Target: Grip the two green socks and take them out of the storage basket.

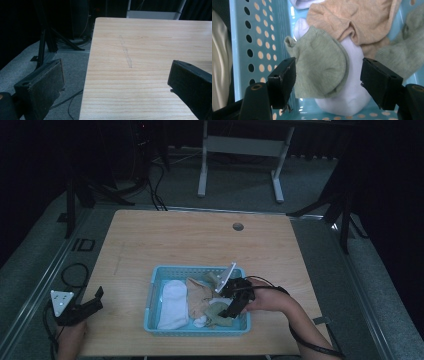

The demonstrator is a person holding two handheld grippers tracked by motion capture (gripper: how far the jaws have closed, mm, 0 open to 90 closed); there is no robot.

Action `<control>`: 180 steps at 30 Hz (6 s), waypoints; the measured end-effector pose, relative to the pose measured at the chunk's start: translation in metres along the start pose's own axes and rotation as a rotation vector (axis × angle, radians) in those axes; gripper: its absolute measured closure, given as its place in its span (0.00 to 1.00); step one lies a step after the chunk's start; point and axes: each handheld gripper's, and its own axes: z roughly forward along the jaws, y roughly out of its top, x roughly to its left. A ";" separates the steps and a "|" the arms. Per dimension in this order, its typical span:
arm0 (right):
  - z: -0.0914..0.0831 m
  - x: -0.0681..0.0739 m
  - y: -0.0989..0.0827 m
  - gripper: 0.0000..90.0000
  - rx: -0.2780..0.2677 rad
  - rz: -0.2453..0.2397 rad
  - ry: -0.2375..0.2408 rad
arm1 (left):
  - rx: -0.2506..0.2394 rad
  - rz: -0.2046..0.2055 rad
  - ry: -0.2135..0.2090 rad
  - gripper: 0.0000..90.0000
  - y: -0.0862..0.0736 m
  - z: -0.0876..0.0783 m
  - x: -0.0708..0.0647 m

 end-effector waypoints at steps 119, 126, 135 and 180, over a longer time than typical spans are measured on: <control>-0.110 -0.011 -0.124 0.91 -0.108 0.208 -0.185 | 0.012 0.009 0.014 0.00 0.000 0.001 -0.001; -0.082 -0.015 -0.142 0.91 -0.091 0.252 -0.153 | 0.013 0.012 0.015 0.00 0.000 0.001 -0.001; -0.057 -0.018 -0.157 0.91 -0.079 0.300 -0.109 | 0.014 0.013 0.014 0.00 0.000 0.001 -0.001; -0.088 -0.028 -0.084 0.63 -0.162 0.239 -0.204 | 0.015 0.013 0.015 0.00 0.000 0.002 -0.002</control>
